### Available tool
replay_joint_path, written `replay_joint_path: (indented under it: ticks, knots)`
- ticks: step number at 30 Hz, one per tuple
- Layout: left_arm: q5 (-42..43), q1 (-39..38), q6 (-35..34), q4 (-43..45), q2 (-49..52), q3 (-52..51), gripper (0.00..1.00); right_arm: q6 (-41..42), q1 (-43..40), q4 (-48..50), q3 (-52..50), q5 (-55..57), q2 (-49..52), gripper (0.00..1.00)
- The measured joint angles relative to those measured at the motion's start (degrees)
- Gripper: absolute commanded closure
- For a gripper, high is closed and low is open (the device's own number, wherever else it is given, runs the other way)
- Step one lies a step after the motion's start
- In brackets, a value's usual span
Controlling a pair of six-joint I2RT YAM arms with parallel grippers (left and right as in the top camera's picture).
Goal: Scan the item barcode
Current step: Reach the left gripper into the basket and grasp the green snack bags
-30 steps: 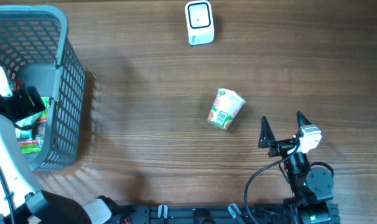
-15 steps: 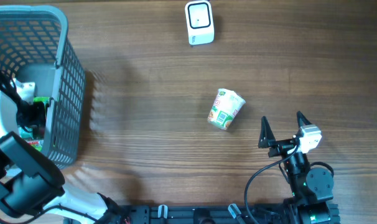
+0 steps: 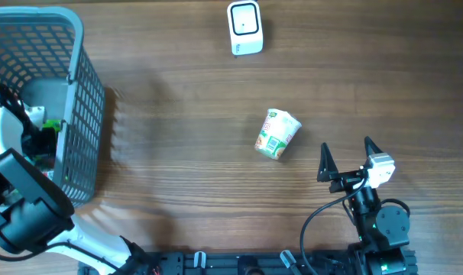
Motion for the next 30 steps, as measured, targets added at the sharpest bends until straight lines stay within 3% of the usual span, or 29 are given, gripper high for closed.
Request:
replay_joint_path:
  ticks: [2, 4, 5, 9, 10, 11, 12, 15, 20, 30]
  knots:
    - [0.4, 0.1, -1.4, 0.3, 0.0, 0.0, 0.23, 0.0, 0.0, 0.0, 0.0, 0.0, 0.0, 0.00]
    - [0.7, 0.3, -3.6, 0.8, 0.0, 0.1, 0.54, 0.0, 0.0, 0.0, 0.0, 0.0, 0.0, 0.00]
    - [0.7, 0.4, -4.5, 1.2, 0.1, 0.2, 0.63, 0.0, 0.0, 0.0, 0.0, 0.0, 0.0, 0.00]
    - [2.0, 0.5, -9.0, 2.5, 0.0, 0.7, 0.73, 0.0, 0.0, 0.0, 0.0, 0.0, 0.0, 0.00]
    - [2.1, 0.5, -9.8, 2.7, 0.0, 0.8, 0.68, 0.0, 0.0, 0.0, 0.0, 0.0, 0.0, 0.00]
    - [2.1, 0.4, -10.4, 2.6, 0.0, 1.0, 0.41, 0.0, 0.0, 0.0, 0.0, 0.0, 0.0, 0.00]
    - [2.2, 0.3, -11.1, 2.5, 0.0, 1.2, 0.24, 0.0, 0.0, 0.0, 0.0, 0.0, 0.0, 0.01]
    - [3.8, -0.9, -12.3, 0.9, 0.5, 2.3, 0.02, 0.0, 0.0, 0.0, 0.0, 0.0, 0.0, 0.00]
    - [6.7, -5.6, -13.9, -1.8, 1.5, 6.2, 0.00, 0.0, 0.0, 0.0, 0.0, 0.0, 0.0, 0.00]
    - [0.5, -7.8, -13.9, -0.1, 1.5, 7.5, 0.00, 0.0, 0.0, 0.0, 0.0, 0.0, 0.0, 0.00]
